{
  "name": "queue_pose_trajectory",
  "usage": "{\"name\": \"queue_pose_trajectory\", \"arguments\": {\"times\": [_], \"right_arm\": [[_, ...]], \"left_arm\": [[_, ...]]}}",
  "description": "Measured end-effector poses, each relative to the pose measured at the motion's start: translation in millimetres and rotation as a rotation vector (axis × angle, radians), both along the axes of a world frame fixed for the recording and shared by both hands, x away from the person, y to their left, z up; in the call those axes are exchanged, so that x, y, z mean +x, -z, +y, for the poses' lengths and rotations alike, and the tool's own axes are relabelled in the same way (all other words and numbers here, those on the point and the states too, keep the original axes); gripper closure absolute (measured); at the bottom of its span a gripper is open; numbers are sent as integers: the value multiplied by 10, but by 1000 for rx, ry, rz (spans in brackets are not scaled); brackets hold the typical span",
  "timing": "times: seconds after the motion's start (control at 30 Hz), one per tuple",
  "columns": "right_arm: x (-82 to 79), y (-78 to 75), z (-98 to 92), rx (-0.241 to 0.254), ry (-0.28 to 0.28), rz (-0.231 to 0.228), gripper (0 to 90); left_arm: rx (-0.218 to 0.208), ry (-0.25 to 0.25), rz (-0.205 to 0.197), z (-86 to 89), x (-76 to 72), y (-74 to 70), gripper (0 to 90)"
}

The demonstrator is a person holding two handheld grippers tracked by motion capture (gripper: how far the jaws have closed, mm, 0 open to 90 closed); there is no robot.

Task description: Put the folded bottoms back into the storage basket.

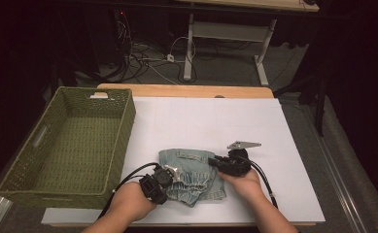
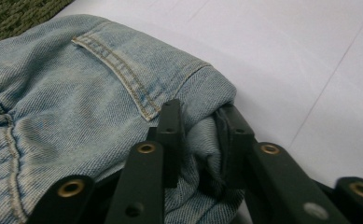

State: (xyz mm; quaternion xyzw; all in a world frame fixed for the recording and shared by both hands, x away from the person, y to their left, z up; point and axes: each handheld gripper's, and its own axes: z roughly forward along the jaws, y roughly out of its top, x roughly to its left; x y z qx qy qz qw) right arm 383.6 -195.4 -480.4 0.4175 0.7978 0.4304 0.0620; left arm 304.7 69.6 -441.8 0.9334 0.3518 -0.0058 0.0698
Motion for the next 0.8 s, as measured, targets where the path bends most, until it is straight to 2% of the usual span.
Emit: {"name": "queue_pose_trajectory", "arguments": {"times": [0.3, 0.33, 0.57, 0.8], "right_arm": [[-82, -88, -3, 14, 4, -54, 790], [-117, -138, -4, 16, -2, -77, 791], [-207, -288, 29, 37, -39, -124, 792], [-320, -349, 160, 57, -82, -126, 791]], "left_arm": [[-5, -4, -7, 6, -8, -25, 760], [-14, -8, -7, 20, -17, -51, 765], [-24, -14, -5, 77, -111, -172, 778], [-5, -35, 6, 233, -207, -287, 780]]}}
